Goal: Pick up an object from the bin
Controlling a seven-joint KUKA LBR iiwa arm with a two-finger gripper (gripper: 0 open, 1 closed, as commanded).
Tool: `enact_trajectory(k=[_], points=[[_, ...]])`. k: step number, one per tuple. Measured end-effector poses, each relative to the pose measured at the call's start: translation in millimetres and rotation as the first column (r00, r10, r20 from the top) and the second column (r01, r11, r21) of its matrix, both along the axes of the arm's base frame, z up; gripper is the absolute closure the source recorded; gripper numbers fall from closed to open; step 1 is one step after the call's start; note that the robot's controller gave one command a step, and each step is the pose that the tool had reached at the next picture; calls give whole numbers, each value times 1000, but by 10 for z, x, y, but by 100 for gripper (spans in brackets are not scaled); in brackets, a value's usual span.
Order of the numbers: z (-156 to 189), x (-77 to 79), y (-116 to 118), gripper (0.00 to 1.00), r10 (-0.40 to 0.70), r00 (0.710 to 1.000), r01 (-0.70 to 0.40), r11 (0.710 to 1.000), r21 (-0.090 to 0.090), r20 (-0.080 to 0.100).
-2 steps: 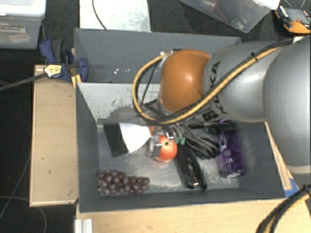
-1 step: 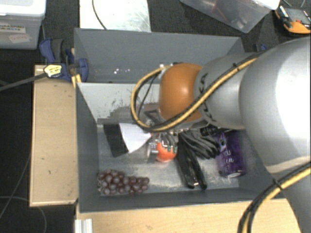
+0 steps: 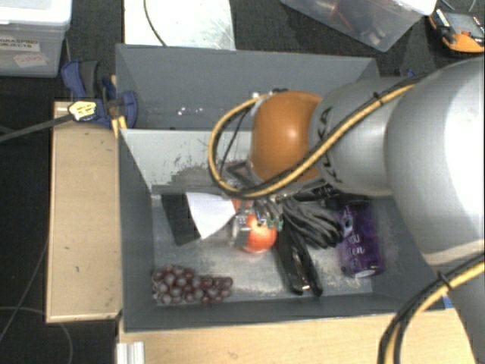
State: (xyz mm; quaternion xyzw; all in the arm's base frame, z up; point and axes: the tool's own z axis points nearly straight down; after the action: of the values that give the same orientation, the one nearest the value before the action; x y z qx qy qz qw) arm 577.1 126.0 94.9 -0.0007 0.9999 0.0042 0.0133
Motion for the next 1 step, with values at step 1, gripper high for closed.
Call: enact_trajectory(k=[1], points=[[-45,-129,-75,0,-99,995,98,995,-7,-19]])
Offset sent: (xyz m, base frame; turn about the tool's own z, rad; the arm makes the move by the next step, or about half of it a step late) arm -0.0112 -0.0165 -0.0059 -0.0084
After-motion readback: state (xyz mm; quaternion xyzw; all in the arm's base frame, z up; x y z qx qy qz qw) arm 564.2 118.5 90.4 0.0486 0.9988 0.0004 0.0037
